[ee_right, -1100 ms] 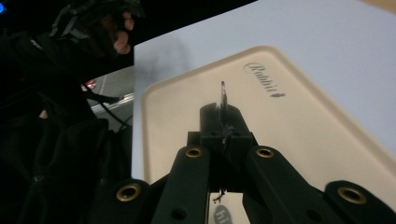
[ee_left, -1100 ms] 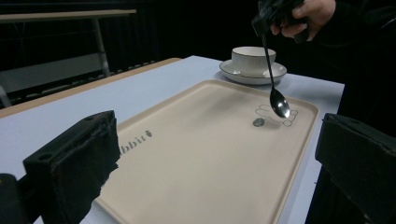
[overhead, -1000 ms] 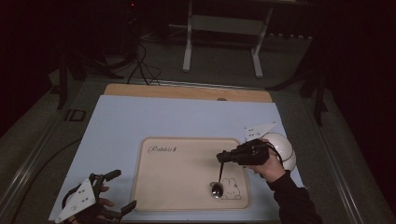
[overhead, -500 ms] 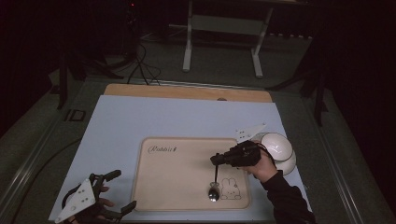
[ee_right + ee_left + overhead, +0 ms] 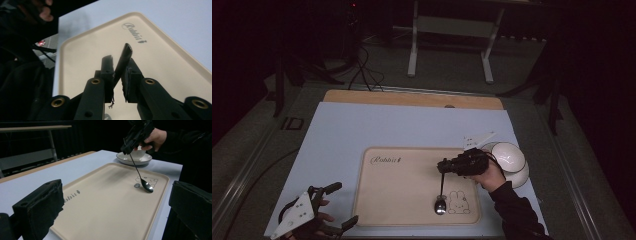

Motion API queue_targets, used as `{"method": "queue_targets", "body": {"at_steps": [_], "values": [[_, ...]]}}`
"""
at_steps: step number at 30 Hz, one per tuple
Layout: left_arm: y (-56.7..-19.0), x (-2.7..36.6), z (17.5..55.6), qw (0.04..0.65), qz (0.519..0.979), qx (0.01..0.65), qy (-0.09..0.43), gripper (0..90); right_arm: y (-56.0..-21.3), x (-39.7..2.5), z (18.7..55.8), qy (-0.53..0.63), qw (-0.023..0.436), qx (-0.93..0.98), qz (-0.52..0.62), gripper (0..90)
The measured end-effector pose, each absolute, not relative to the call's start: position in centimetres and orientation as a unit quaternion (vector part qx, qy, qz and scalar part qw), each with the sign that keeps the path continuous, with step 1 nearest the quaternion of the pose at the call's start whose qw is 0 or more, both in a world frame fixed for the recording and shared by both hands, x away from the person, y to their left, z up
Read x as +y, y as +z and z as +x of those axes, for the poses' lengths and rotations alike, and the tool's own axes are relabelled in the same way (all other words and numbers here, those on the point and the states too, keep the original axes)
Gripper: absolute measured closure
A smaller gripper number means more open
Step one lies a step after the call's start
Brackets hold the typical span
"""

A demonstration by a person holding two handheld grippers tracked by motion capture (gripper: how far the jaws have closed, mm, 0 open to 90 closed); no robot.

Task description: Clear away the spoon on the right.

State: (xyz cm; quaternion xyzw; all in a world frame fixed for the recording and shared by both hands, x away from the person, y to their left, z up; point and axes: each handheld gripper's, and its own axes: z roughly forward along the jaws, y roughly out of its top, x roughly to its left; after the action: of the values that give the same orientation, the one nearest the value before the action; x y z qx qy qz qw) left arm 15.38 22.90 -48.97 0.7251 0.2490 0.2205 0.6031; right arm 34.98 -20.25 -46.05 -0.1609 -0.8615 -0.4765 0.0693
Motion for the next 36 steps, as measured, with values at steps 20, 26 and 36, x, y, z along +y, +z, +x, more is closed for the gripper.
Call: {"method": "queue_targets", "body": {"at_steps": [20,26,36], "values": [[-49.0,22.9,15.4,0.603,0.725,0.249,0.219,0.0,-48.9,-19.7,36.8,-0.477,0.052,-0.852,-0.211,73.9],[-49.0,22.9,15.4,0.604,0.725,0.249,0.219,0.0,-49.6,-19.7,37.2,-0.477,0.054,-0.848,-0.223,72.3],[-49.0,22.9,15.4,0.603,0.726,0.248,0.219,0.0,-51.2,-19.5,37.7,-0.477,0.061,-0.843,-0.241,68.1]]}}
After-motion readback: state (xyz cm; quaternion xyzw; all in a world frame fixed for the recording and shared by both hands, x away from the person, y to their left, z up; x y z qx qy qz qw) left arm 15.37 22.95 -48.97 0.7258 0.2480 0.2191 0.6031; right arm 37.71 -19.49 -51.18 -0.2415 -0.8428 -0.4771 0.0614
